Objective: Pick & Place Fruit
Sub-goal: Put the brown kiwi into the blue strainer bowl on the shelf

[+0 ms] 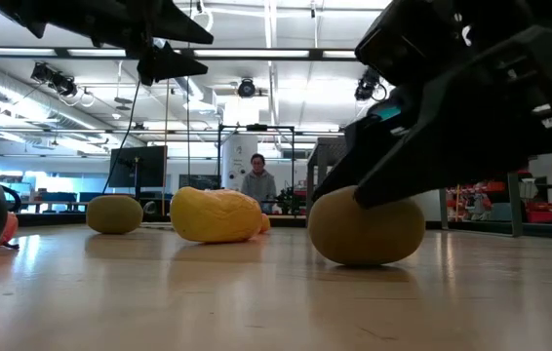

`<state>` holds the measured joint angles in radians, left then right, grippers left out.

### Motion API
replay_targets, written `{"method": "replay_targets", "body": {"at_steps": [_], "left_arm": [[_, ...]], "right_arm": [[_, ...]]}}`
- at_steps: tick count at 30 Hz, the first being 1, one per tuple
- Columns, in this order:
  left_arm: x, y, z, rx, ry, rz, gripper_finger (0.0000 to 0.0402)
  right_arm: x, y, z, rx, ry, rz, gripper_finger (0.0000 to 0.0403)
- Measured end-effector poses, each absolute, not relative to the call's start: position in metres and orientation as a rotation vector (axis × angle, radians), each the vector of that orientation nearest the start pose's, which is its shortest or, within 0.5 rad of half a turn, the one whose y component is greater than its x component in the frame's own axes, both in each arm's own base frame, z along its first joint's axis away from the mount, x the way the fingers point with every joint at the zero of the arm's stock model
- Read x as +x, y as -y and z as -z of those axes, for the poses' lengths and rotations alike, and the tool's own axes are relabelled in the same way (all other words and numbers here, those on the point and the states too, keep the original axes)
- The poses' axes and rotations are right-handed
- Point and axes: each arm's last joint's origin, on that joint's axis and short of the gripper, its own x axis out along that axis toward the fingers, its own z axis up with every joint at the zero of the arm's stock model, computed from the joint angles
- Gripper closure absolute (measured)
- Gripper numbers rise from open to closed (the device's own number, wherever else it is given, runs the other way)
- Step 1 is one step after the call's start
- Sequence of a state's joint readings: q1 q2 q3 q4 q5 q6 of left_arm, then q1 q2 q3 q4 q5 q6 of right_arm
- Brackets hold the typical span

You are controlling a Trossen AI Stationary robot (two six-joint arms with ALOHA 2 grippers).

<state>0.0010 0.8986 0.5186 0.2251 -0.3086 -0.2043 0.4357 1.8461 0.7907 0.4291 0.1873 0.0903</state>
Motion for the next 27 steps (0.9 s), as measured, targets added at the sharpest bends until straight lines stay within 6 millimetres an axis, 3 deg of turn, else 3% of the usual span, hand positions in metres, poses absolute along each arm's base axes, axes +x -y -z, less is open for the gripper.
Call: {"method": "replay_targets", "body": {"at_steps": [15, 27], "left_arm": [[0.1997, -0.0083, -0.2610, -0.174, -0.115, -0.310, 0.0054], [0.1998, -0.0082, -0.2609, -0.183, -0.115, -0.308, 0.0054]], "right_arm": [[0.3088, -0.1373, -0.1110, -0.130, -0.685, -0.202, 0.0081], [0.3068, -0.1381, -0.1159, -0.139, -0.686, -0.209, 0.0189]]}}
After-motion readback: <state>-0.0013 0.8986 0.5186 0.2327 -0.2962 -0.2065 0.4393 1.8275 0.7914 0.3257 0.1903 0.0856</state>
